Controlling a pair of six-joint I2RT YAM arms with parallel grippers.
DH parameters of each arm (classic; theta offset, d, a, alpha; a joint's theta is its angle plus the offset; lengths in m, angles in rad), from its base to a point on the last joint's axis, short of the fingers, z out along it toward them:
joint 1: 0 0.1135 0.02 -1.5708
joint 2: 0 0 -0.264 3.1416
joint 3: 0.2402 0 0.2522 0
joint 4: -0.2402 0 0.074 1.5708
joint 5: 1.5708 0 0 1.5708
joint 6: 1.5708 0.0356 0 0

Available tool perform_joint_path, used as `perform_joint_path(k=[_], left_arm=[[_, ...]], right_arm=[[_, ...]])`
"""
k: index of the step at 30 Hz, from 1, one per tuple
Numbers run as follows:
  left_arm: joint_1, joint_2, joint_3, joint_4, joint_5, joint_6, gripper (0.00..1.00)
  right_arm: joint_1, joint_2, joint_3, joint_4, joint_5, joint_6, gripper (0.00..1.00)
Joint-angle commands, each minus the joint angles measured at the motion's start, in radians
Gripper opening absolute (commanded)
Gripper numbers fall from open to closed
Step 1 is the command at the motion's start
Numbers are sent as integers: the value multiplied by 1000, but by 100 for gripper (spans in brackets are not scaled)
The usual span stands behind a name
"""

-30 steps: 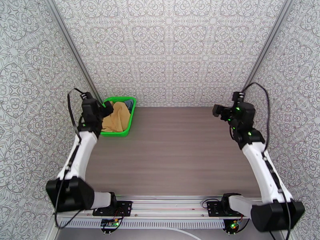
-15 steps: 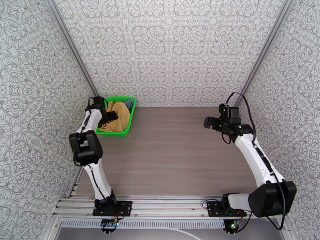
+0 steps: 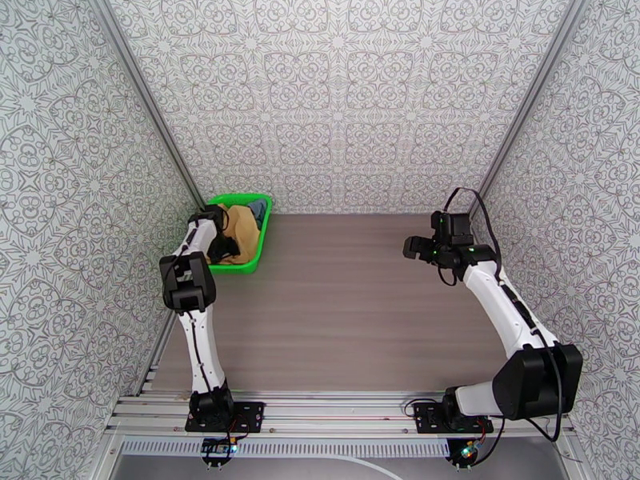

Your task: Fold and stack the mixed laundry pile

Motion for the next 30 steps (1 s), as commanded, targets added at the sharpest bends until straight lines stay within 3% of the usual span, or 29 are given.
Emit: perform_joint_path(k=[1, 8, 17, 30], left_arm=[[-5, -25, 37, -19, 22, -4, 0], [-34, -209, 172, -81, 70, -19, 0], [-169, -407, 514, -267, 143, -19, 0], [-429, -561, 612, -199, 370, -108, 0]], right_arm=[[8, -2, 8, -24, -11, 8, 95], [8, -38, 30, -41, -26, 14, 94], [8, -146, 28, -41, -100, 27, 93], [8, -239, 23, -56, -150, 38, 93]])
